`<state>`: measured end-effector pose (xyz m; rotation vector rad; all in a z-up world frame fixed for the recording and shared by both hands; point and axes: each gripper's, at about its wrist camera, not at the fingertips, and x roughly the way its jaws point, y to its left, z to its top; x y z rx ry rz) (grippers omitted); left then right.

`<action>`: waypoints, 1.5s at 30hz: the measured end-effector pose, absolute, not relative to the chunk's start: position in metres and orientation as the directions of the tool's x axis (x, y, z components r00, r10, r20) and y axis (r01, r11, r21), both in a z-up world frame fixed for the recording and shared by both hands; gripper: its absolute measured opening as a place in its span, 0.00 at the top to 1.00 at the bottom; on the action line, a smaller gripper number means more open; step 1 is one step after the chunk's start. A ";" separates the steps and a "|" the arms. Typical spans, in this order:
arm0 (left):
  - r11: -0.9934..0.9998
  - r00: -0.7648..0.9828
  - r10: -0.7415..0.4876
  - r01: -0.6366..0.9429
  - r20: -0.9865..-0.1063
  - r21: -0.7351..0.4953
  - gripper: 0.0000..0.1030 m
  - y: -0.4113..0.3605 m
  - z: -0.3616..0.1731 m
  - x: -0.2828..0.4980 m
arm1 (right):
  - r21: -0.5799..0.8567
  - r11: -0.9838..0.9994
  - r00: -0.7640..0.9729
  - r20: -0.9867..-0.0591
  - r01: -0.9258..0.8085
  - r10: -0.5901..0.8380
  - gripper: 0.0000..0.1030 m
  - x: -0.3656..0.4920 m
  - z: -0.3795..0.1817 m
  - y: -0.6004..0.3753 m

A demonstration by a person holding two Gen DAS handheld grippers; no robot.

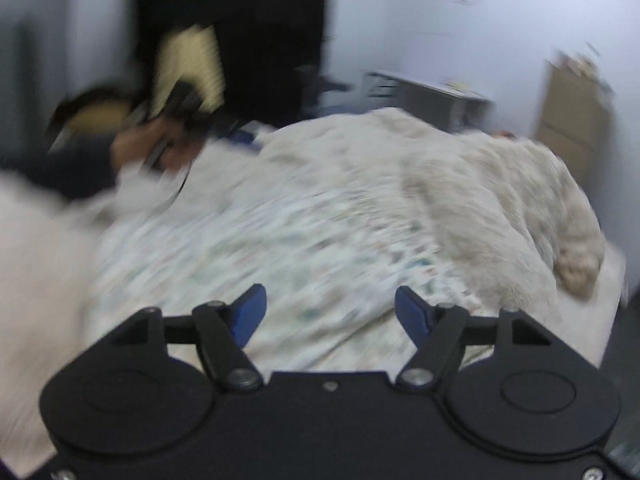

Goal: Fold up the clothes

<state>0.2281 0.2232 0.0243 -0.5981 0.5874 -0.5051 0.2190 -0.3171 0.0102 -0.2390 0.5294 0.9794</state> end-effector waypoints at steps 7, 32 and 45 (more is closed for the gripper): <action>0.599 0.576 -0.741 0.334 -0.345 -0.728 0.49 0.157 -0.026 0.304 | 0.459 0.602 0.357 -0.515 -0.653 0.779 0.43 0.373 -0.090 -0.274; 0.912 0.644 -0.405 0.338 -0.649 -0.234 0.53 0.005 0.031 0.381 | 0.286 0.890 0.662 -0.596 -0.354 0.455 0.70 0.383 -0.079 -0.367; 0.617 0.803 -0.384 0.590 -0.456 0.520 0.21 0.094 0.086 0.064 | -0.160 0.710 0.651 -0.571 -0.686 0.501 0.40 0.125 0.014 -0.356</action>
